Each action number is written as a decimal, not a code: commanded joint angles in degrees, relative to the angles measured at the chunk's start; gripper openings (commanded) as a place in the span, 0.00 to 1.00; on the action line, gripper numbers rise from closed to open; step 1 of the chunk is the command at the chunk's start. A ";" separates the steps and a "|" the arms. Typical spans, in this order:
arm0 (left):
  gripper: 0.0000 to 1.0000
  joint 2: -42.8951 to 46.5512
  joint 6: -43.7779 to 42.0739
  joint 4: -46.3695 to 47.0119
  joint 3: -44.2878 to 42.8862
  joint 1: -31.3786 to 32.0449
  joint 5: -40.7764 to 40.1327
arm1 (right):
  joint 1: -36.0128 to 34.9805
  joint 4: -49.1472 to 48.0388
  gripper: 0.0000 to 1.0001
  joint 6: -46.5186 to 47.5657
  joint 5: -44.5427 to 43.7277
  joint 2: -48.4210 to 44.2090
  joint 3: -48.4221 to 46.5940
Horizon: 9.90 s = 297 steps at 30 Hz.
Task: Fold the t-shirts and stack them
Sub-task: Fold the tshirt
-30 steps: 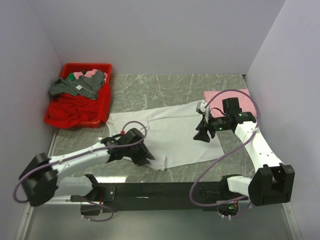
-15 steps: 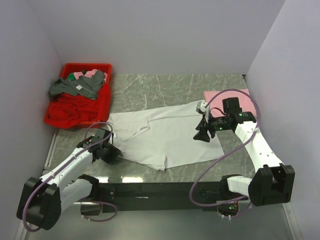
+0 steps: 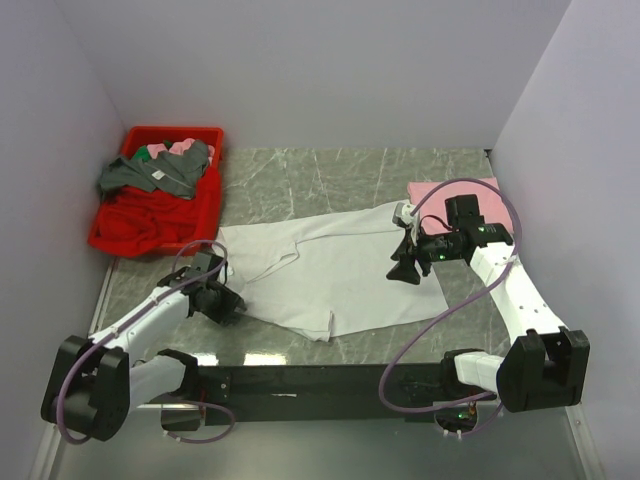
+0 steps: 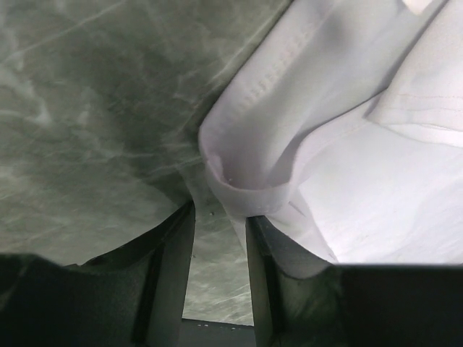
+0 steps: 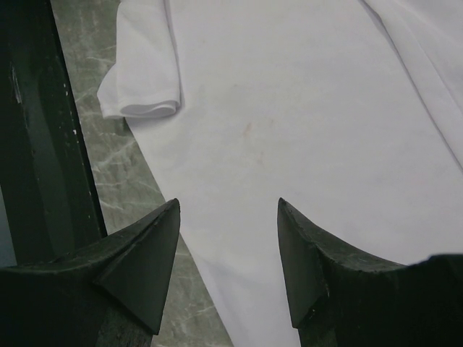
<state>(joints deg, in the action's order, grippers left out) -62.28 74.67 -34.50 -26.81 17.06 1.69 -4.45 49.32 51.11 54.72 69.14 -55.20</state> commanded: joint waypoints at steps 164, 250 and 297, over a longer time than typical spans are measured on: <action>0.00 18.41 28.24 -13.47 -1.85 32.60 9.74 | 4.18 21.06 0.64 31.02 -9.18 0.02 -2.47; 0.00 19.13 3.73 -28.17 -16.18 13.20 1.11 | 14.82 9.30 0.00 36.42 -16.93 11.89 2.64; 0.00 14.56 -3.74 -44.51 -29.43 8.87 8.42 | 11.13 16.07 0.00 44.43 -17.45 -3.84 9.23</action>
<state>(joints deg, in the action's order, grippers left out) -46.44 73.06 -77.34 -51.44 26.22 10.28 6.98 64.51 94.65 36.99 66.87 -46.22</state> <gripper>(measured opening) 0.012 0.010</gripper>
